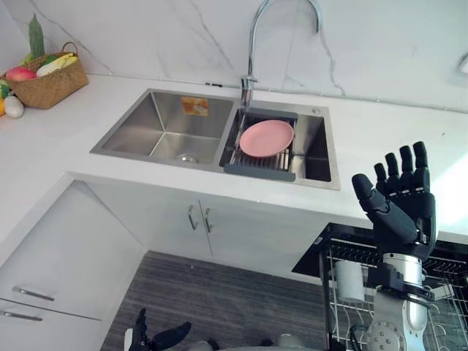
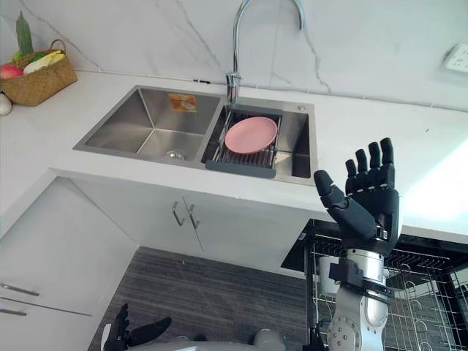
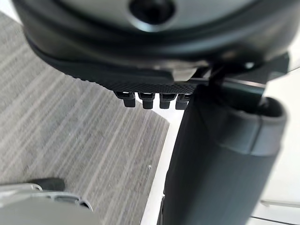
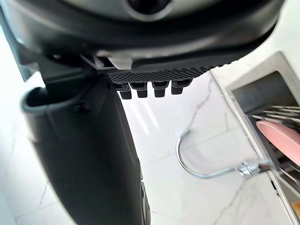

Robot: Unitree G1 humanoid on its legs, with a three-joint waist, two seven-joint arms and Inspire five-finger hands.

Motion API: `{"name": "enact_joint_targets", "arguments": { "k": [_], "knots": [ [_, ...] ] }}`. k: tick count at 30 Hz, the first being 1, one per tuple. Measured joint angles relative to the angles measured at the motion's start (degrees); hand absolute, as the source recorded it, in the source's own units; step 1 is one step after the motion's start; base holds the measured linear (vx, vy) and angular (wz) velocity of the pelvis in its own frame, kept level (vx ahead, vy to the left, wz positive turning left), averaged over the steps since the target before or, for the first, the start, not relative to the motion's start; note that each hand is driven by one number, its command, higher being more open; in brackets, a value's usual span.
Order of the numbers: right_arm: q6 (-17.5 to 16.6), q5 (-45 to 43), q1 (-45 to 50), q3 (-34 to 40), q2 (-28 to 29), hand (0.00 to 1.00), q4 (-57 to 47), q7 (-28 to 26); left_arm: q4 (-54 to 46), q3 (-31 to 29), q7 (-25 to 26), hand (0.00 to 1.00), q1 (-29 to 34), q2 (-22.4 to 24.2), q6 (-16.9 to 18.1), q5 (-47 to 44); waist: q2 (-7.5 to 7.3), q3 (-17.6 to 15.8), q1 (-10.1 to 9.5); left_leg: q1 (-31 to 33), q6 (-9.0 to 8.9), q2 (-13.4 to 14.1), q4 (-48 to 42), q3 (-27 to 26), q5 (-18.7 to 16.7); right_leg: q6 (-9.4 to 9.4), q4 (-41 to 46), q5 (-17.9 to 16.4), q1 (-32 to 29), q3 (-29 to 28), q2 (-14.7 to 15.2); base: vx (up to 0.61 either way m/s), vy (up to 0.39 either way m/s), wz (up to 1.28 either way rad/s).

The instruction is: Walk over to the sink, pick up the cup, carry it to the dishwasher, place the cup inside the dishwasher, then close the dishwasher door

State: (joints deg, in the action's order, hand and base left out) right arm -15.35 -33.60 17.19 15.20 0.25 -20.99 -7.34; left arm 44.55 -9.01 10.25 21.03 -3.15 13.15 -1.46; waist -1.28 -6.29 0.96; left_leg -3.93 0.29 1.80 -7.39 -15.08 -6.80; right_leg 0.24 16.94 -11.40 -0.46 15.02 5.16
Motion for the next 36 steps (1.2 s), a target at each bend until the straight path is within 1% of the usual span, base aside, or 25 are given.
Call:
{"name": "enact_joint_targets", "arguments": {
  "k": [3,4,5,7,8,9,10,11,12,13,14,17,19,21,24,25,27,28,29,30,31,32,34,35,36],
  "knots": [
    [-0.06,0.02,0.25,-1.28,0.14,1.00,0.05,0.96,1.16,-0.99,-0.77,1.00,0.16,0.34,0.22,-2.42,0.26,-0.07,-0.39,0.75,-1.05,2.62,-7.81,-2.94,-4.89,-0.02,0.09,-0.31,0.83,-2.99,-1.63,0.06,0.025,-0.53],
    [-0.54,0.00,0.60,-2.12,0.15,1.00,0.04,1.10,1.64,-1.12,-1.29,1.00,0.28,0.00,0.25,-2.52,0.06,-0.23,-0.17,2.68,-2.26,3.86,-14.07,-3.20,-6.35,-0.34,0.08,-1.16,1.26,-3.52,-1.89,0.01,0.019,-0.37],
    [-0.90,-0.02,1.16,-2.23,0.00,1.00,-0.24,1.16,1.94,-1.16,-1.80,1.00,0.27,-0.12,0.48,-2.52,0.00,-0.24,-0.09,6.69,-2.46,5.58,-23.86,-3.15,-6.50,-0.24,0.14,-1.53,1.67,-4.11,-1.82,0.01,0.037,-0.29],
    [-1.55,-0.17,1.82,-1.97,-0.25,1.00,-1.58,1.86,1.89,-1.76,-1.97,1.00,0.44,1.17,1.32,-4.75,1.29,-0.68,-0.02,11.42,-2.70,8.52,-36.21,-2.99,-4.66,-0.34,0.20,-1.72,3.04,-5.00,-2.23,0.06,0.104,-0.27],
    [-2.23,-0.31,2.02,-2.00,-0.16,1.00,-2.04,2.50,2.02,-2.41,-2.21,1.00,0.69,1.53,1.51,-6.87,1.36,-0.65,-0.07,12.54,-2.71,9.02,-39.36,-2.90,-5.13,-0.43,0.04,-1.82,3.81,-5.68,-1.95,0.09,0.137,-0.29],
    [-2.72,-0.47,1.81,-1.93,-0.09,1.00,-2.01,2.68,2.31,-2.53,-2.55,1.00,0.72,1.56,1.51,-8.00,1.38,-0.62,-0.12,12.41,-2.38,8.78,-38.05,-2.64,-6.55,-0.28,0.03,-1.92,4.07,-6.12,-1.65,0.11,0.159,-0.31],
    [-3.37,-0.68,0.84,-1.38,-0.05,1.00,-1.83,3.11,3.25,-2.96,-3.73,1.00,0.57,1.56,1.46,-10.09,1.26,-0.61,-0.10,12.34,-2.42,7.48,-31.58,-1.13,-9.06,0.12,0.08,-2.14,3.93,-7.16,-0.75,0.13,0.198,-0.36],
    [-3.79,-0.68,-0.32,-0.74,-0.06,1.00,-1.74,3.49,3.81,-3.09,-4.34,1.00,0.69,1.78,1.49,-11.13,1.29,-0.65,-0.14,12.32,-2.63,6.04,-22.92,1.60,-9.01,0.87,0.27,-2.40,3.42,-8.55,0.02,0.14,0.225,-0.39],
    [-4.06,-0.66,-0.74,-0.64,-0.06,1.00,-1.65,3.73,3.99,-3.41,-4.40,1.00,0.83,2.12,1.61,-11.22,1.32,-0.63,-0.23,12.03,-2.99,5.38,-18.10,3.41,-8.38,1.39,0.37,-2.58,3.19,-9.32,0.41,0.17,0.281,-0.50],
    [-4.31,-0.49,-0.93,-0.96,0.14,1.00,-1.31,3.78,5.00,-4.21,-4.39,1.00,1.01,2.66,1.94,-12.21,0.98,-0.52,-0.47,9.62,-1.45,3.30,-14.05,3.17,-3.68,2.67,0.01,-3.26,3.43,-11.76,1.41,0.15,0.234,-0.50],
    [-4.33,-0.37,-0.94,-1.44,0.11,1.00,-1.14,3.80,5.66,-4.27,-4.07,1.00,1.17,2.56,1.97,-12.26,1.13,-0.21,-0.71,7.77,-1.47,2.21,-12.00,1.97,-3.78,2.87,-0.87,-3.24,4.05,-13.37,1.86,0.22,0.236,-0.61],
    [-4.67,0.41,-1.60,-4.37,-0.78,1.00,-1.21,3.20,5.81,-4.25,-3.40,1.00,1.73,2.77,2.54,-12.49,0.83,0.04,-1.53,5.54,-0.79,1.39,-12.97,-1.94,-4.92,2.47,-2.23,-2.06,5.72,-15.05,2.00,0.24,0.132,-0.57],
    [-4.68,0.77,-3.61,-4.27,-0.96,1.00,-1.21,3.14,5.87,-4.39,-3.34,1.00,0.78,2.59,2.85,-12.43,0.57,0.63,-1.62,5.25,0.48,0.52,-13.56,-2.04,-6.46,4.17,-4.88,-0.99,6.81,-16.70,2.95,0.22,0.138,-0.36],
    [-4.75,0.67,-3.92,-3.73,-1.64,1.00,-1.19,3.09,5.94,-4.72,-3.18,1.00,0.09,2.60,3.06,-12.36,0.42,1.53,-1.64,4.09,0.87,-0.45,-11.34,-2.02,-6.73,4.61,-5.19,-0.72,6.77,-17.18,3.41,0.13,0.090,-0.16],
    [-4.74,-0.09,-4.41,-1.42,-1.96,1.00,-0.27,1.87,6.41,-4.69,-3.01,1.00,-0.85,2.44,3.70,-11.85,-0.26,3.55,-1.58,1.22,1.75,-2.33,-6.47,-2.06,-6.32,4.63,-2.59,-0.70,5.98,-17.41,4.11,0.13,0.105,-0.04],
    [-4.72,-0.10,-4.93,-0.13,-2.24,1.00,1.22,1.27,7.89,-4.71,-3.04,1.00,-1.63,2.22,4.06,-10.76,-0.15,4.88,-1.51,0.21,2.27,-2.68,-4.65,-1.98,-6.09,4.86,2.08,-0.84,3.86,-17.09,4.14,0.15,0.117,0.03],
    [-4.52,-0.09,-6.09,0.30,-2.44,1.00,2.87,1.03,8.54,-4.67,-3.05,1.00,-2.23,1.79,4.42,-9.51,-0.12,5.03,-1.29,-0.96,2.61,-2.96,-3.50,-2.04,-6.02,8.29,11.25,-1.02,-0.29,-16.66,4.48,0.10,0.071,0.01],
    [-4.24,-0.06,-6.81,-0.07,-2.40,1.00,4.03,1.05,8.90,-4.65,-2.99,1.00,-2.61,1.01,4.84,-7.95,-0.89,4.32,-1.00,-2.22,2.89,-3.35,-2.71,-2.06,-6.06,11.03,20.95,-0.17,-4.47,-16.69,5.24,0.06,0.020,0.04],
    [-3.48,-0.30,-6.98,-0.73,-2.36,1.00,5.27,1.06,9.08,-4.20,-2.83,1.00,-2.57,-0.02,4.99,-6.27,-1.43,3.60,-0.53,-3.93,2.90,-3.74,-1.76,-1.90,-6.06,11.03,28.90,1.32,-7.87,-15.97,6.61,0.10,0.016,0.06],
    [-2.86,-0.75,-7.02,-1.11,-2.37,1.00,5.92,0.96,9.42,-3.89,-2.67,1.00,-2.56,-0.42,5.01,-5.03,-1.75,3.44,-0.37,-4.82,2.90,-3.84,-1.16,-1.85,-6.06,10.44,31.81,1.33,-9.22,-14.83,7.25,0.07,-0.007,0.09],
    [-1.99,-1.54,-7.03,-1.90,-2.38,1.00,7.08,0.78,9.48,-3.82,-2.42,1.00,-2.74,-0.72,4.80,-3.18,-1.91,3.38,-0.07,-5.91,2.89,-3.76,-0.22,-1.63,-6.05,8.51,33.73,0.41,-11.33,-12.00,8.59,0.11,-0.045,0.03],
    [-1.53,-1.80,-7.03,-2.85,-2.35,1.00,7.74,0.69,9.45,-3.10,-2.14,1.00,-3.04,-1.06,4.71,-1.62,-1.73,3.16,-0.06,-6.56,2.73,-3.35,0.49,-1.77,-6.01,7.10,31.64,-0.40,-13.00,-9.71,9.51,0.10,-0.062,0.02],
    [-1.47,-1.58,-7.01,-4.25,-2.36,1.00,8.74,0.43,9.32,-2.85,-2.37,1.00,-3.85,-1.20,4.01,-0.98,-1.56,2.42,0.02,-7.07,1.66,-1.92,0.16,-1.69,-5.98,6.31,23.41,-0.83,-13.60,-7.47,9.83,0.16,-0.155,0.01],
    [-1.45,-0.97,-7.04,-4.77,-2.35,1.00,8.98,0.44,9.02,-2.76,-3.21,1.00,-4.24,-1.39,3.37,-1.02,-1.93,2.07,-0.05,-6.96,0.73,-0.70,-1.21,-1.53,-6.43,5.39,14.94,0.53,-12.80,-6.67,9.59,0.16,-0.208,0.03],
    [-1.45,-0.80,-7.13,-5.02,-2.34,1.00,8.96,0.44,8.44,-2.62,-3.70,1.00,-4.13,-1.69,3.14,-1.14,-2.33,1.69,-0.11,-6.96,0.00,-0.42,-2.32,-1.30,-6.86,4.07,9.73,4.22,-11.82,-6.54,9.24,0.15,-0.247,0.02]
  ]
}}
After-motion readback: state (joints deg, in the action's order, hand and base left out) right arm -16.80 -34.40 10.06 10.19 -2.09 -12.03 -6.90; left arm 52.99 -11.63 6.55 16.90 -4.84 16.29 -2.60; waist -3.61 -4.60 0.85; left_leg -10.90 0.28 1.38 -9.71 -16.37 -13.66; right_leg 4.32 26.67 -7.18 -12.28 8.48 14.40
